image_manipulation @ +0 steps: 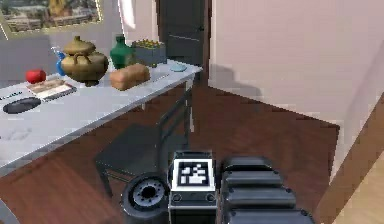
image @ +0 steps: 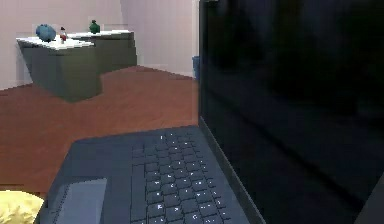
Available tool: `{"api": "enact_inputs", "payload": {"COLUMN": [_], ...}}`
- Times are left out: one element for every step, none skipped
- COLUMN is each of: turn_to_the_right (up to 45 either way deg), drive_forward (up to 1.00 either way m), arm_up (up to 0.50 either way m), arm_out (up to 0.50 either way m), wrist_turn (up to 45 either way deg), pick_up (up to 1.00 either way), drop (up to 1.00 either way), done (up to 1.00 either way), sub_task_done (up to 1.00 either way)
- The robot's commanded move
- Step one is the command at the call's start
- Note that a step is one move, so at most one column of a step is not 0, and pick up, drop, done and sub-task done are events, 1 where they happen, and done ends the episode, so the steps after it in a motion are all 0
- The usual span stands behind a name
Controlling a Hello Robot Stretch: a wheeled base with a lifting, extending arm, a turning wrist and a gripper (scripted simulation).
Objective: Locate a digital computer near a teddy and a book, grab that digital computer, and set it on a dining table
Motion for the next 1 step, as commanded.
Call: {"api": "enact_inputs", "payload": {"turn_to_the_right": [0.0], "drive_forward": [0.95], "arm_up": [0.0], "arm_out": [0.0], "wrist_turn": [0.0], "pick_up": [0.0], "drop": [0.0], "done": [0.0], "sub_task_done": [0.0]}}
